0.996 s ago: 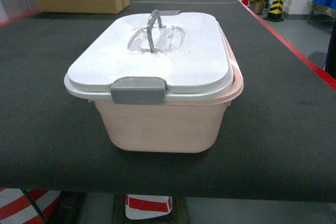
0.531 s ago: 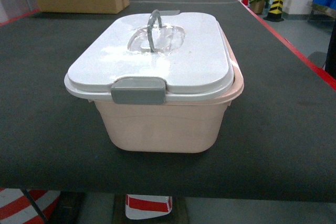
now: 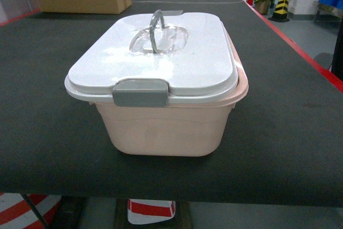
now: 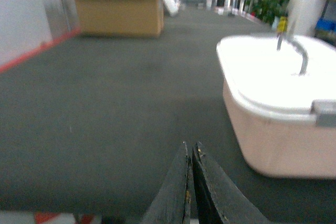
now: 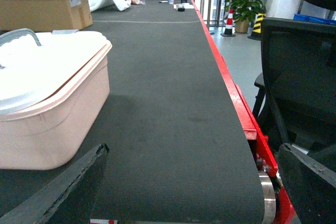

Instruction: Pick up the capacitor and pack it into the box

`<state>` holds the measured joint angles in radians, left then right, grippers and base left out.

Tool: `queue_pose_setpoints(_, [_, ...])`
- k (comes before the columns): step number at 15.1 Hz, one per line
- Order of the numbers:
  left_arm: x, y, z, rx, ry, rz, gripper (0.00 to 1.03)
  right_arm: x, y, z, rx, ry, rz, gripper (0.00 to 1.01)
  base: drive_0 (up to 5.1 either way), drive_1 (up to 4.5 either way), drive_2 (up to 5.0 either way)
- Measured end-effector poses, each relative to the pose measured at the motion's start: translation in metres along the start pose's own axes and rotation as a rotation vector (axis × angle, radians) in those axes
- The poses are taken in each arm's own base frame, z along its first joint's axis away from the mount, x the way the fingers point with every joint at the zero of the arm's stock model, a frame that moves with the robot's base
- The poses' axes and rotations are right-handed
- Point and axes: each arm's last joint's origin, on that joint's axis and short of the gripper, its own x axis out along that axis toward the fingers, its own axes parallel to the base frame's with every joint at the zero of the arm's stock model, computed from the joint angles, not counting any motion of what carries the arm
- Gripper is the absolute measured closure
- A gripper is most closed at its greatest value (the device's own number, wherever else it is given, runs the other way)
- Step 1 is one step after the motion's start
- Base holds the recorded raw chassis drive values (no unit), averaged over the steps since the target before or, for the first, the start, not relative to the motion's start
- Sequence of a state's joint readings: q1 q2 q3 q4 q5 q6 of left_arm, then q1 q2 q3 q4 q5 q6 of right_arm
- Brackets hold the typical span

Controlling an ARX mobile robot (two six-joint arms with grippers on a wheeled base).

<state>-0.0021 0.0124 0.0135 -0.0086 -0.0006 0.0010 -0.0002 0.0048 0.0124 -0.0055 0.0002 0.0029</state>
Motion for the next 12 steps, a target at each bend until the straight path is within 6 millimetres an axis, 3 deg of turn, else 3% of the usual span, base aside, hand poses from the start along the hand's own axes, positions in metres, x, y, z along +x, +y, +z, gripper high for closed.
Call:
queue_pose_setpoints(3, [-0.0002,0.0001,0.0008,-0.001,-0.008,0.001,1.01,0.0,0.0,-0.0001,0.0,0.001,0.0,0.03,0.0,0.0,0.0])
queue_pose_setpoints(11, [-0.0001,0.0001,0.0006,0.0,-0.006,0.001,0.03,0.0,0.0,0.0,0.0,0.0,0.0,0.03,0.0,0.0,0.0])
queue_pose_setpoints(12, [-0.0001,0.0001,0.0006,0.0,-0.006,0.001,0.05,0.0,0.0,0.0,0.0,0.0,0.0,0.03,0.0,0.0,0.0])
